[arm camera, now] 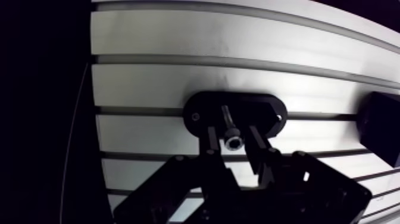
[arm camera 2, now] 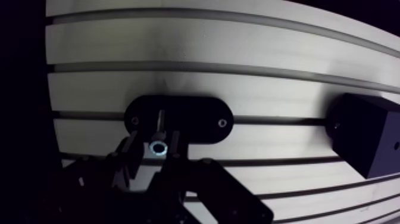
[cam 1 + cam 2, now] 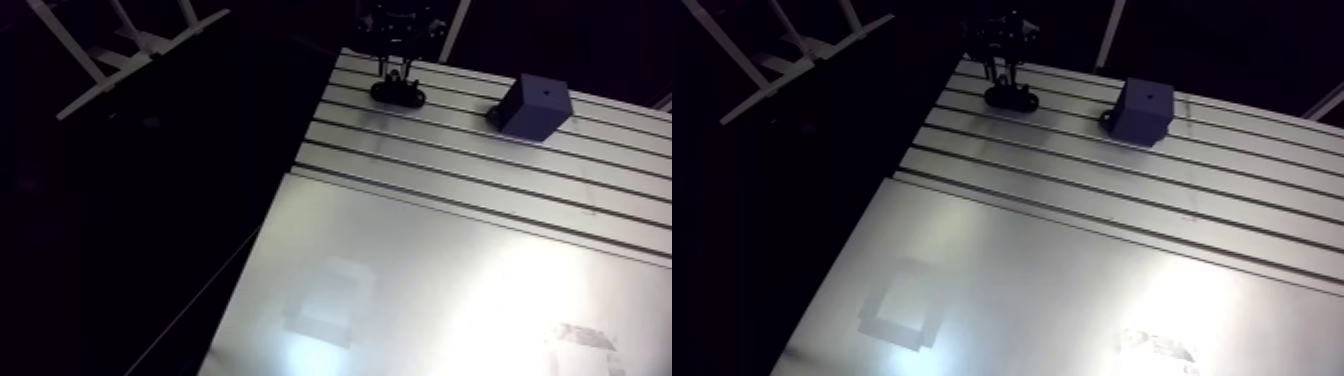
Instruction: Pick up the M10 bolt and insert it into the hole until fully seated.
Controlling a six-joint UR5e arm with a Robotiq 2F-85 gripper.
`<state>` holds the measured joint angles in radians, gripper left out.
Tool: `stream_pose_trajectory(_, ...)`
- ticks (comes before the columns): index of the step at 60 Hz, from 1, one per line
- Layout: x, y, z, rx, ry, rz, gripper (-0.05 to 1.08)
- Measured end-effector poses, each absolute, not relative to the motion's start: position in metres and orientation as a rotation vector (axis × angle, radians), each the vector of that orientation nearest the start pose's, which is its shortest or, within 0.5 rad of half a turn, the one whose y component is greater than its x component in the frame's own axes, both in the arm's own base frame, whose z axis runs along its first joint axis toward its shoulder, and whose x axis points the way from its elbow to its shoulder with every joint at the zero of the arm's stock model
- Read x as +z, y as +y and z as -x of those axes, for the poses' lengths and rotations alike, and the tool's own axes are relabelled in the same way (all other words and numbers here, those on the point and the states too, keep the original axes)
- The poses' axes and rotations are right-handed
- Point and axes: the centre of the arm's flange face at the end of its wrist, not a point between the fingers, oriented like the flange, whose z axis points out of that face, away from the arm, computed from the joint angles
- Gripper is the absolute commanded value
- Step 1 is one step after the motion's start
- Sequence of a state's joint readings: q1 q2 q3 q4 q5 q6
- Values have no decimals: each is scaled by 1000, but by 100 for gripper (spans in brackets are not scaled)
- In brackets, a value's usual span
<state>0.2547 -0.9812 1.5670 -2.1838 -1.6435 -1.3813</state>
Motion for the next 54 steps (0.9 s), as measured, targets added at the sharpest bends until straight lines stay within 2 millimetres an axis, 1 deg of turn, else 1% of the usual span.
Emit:
stream_pose_trajectory(23, 204, -290, 613, 103, 3184, 102, 67)
stream_pose_trajectory(54, 203, -290, 614, 101, 3183, 102, 67)
